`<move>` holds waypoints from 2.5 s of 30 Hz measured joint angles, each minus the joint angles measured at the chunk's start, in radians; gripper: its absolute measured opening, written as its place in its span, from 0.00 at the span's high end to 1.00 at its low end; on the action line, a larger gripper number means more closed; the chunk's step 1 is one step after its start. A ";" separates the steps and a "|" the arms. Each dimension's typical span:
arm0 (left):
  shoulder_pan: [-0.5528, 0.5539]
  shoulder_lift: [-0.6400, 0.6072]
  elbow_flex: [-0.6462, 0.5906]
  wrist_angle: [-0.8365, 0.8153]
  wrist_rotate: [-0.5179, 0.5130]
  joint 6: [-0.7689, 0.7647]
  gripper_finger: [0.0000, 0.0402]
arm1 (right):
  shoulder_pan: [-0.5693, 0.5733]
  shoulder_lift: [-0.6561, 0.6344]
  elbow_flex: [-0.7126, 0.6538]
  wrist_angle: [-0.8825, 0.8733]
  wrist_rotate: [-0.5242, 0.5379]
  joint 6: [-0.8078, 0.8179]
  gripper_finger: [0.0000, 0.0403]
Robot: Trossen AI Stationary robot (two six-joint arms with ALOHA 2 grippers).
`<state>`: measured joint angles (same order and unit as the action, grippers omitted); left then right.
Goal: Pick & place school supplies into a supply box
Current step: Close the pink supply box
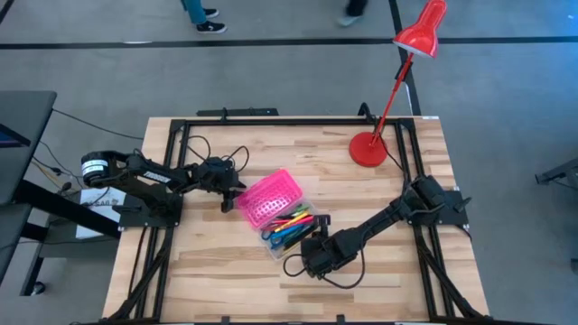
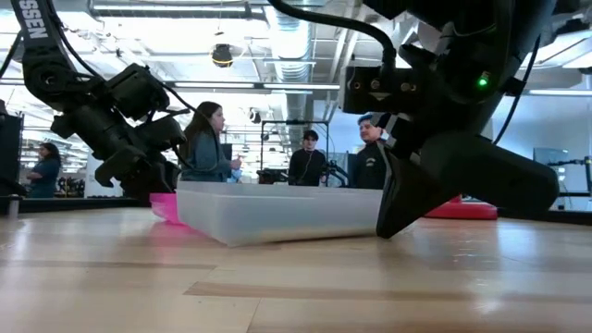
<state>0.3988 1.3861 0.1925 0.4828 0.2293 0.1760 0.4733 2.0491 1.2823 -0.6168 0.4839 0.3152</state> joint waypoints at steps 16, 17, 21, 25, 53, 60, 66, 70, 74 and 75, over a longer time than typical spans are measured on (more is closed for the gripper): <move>-0.013 0.009 0.000 -0.002 0.081 0.051 0.70 | -0.006 -0.002 -0.018 0.007 0.019 0.001 1.00; -0.013 0.009 0.000 -0.003 0.092 0.054 0.70 | -0.006 -0.004 -0.028 0.014 0.025 0.005 1.00; -0.013 0.010 0.000 -0.007 0.134 0.063 0.70 | -0.004 -0.008 -0.071 0.043 0.056 0.042 1.00; -0.013 0.010 -0.001 -0.015 0.181 0.075 0.70 | 0.004 -0.005 -0.079 0.037 0.094 0.052 1.00; -0.079 0.010 0.000 0.006 0.261 0.138 0.70 | 0.001 -0.011 -0.133 0.031 0.222 0.102 1.00; -0.079 0.010 0.008 0.014 0.261 0.147 0.70 | -0.002 -0.011 -0.135 0.030 0.226 0.101 1.00; -0.080 0.010 0.008 0.042 0.306 0.154 0.70 | -0.002 -0.010 -0.136 0.030 0.238 0.099 1.00; -0.093 0.010 0.008 0.069 0.314 0.158 0.70 | -0.005 -0.010 -0.136 0.035 0.241 0.077 1.00; -0.114 0.010 0.008 0.110 0.314 0.158 0.70 | -0.014 -0.010 -0.137 0.041 0.246 0.064 1.00; -0.120 0.010 0.008 0.123 0.314 0.158 0.70 | -0.016 -0.010 -0.137 0.046 0.245 0.052 1.00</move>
<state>0.2785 1.3956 0.2008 0.6057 0.5438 0.3340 0.4573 2.0396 1.1458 -0.5708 0.7291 0.3673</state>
